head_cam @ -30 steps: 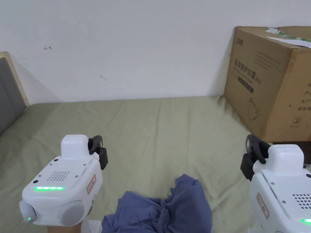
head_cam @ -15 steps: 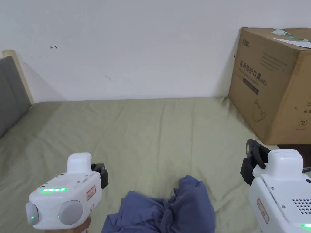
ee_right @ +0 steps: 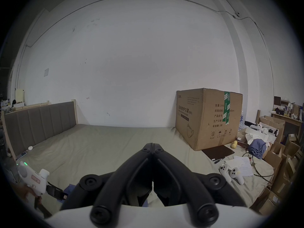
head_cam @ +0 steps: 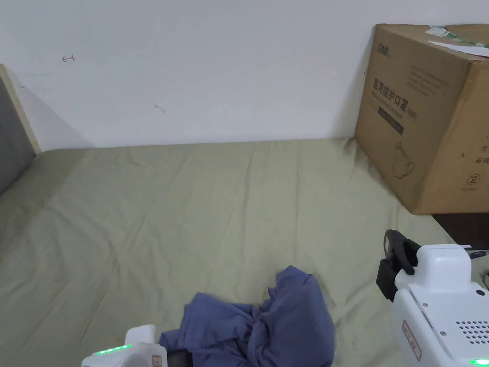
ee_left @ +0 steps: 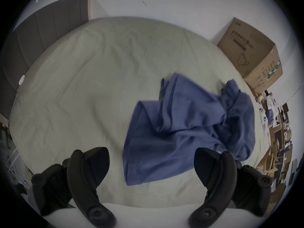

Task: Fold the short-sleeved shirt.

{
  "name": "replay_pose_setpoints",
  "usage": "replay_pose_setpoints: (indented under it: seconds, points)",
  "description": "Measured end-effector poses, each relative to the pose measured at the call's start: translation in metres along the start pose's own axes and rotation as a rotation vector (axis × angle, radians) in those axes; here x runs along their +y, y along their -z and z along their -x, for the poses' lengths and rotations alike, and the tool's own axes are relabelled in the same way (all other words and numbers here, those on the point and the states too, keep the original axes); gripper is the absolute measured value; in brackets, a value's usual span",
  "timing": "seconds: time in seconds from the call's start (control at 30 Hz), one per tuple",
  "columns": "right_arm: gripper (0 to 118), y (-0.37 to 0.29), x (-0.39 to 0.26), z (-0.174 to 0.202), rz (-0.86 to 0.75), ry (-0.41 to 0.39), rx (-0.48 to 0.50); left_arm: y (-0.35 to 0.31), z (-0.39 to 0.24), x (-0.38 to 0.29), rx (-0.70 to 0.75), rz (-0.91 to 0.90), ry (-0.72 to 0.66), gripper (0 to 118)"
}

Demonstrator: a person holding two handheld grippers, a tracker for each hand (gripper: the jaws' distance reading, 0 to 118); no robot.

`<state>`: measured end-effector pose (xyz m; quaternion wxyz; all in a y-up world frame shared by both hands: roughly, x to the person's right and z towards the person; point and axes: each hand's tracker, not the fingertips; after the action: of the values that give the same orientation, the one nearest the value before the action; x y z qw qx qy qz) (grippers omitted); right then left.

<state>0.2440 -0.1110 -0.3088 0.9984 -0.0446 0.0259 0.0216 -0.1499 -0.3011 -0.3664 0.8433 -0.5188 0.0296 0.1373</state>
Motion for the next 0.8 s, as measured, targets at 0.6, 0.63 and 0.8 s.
replay_pose_setpoints:
  seconds: [0.6, 0.63, 0.8]
  points:
    - [4, 0.094, -0.066, -0.023, 0.325, 0.067, 0.031, -0.025, -0.022, -0.007, -0.028, -0.145, 0.178, 3]
    - [15, 0.108, -0.073, -0.024, 0.379, 0.065, 0.049, -0.031, -0.022, -0.006, -0.042, -0.157, 0.177, 3]
    - [84, 0.183, -0.112, -0.021, 0.62, 0.113, 0.12, -0.043, -0.015, 0.005, -0.11, -0.167, 0.163, 3]
